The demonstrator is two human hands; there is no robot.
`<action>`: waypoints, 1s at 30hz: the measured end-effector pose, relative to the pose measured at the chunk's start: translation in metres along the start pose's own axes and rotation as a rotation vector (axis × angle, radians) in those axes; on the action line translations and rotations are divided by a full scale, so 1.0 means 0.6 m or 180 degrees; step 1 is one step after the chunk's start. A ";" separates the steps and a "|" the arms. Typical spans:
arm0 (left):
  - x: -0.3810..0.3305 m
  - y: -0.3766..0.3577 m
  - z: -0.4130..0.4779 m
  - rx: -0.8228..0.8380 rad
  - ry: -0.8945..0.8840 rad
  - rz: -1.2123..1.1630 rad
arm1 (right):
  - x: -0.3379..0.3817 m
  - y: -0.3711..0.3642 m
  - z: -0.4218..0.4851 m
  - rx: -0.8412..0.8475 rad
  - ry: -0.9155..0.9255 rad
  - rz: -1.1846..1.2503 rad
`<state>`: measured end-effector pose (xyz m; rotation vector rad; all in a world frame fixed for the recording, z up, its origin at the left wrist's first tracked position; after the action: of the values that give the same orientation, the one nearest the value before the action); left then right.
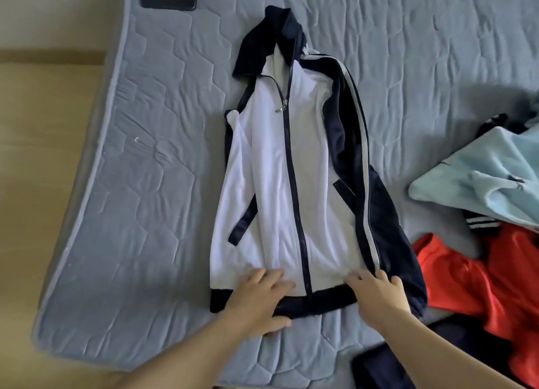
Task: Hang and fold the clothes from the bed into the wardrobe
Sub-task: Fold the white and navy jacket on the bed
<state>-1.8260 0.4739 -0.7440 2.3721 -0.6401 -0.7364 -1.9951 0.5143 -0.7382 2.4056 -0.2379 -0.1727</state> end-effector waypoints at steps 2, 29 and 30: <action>0.022 0.010 -0.015 -0.0448 0.0099 -0.0644 | 0.011 -0.013 0.000 0.0111 0.0085 -0.0033; 0.124 -0.037 0.028 0.0409 0.1229 -0.5440 | 0.154 0.014 0.152 0.0193 -0.1444 0.4503; 0.114 -0.037 0.027 0.0600 0.1115 -0.5448 | 0.155 0.012 0.151 0.0222 -0.1443 0.4483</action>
<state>-1.7802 0.4444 -0.7935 2.6525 1.7436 -0.7622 -1.9225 0.4303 -0.8064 1.6966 -2.0075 -0.0349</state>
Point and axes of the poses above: each hand's wrist, its own z-axis towards the middle knuckle, its own y-axis out of the back of the hand, x = y × z, the point moved 10 cm from there along z, towards the middle knuckle, and after that the axes turned 3 degrees about -x, right-handed, at the moved point
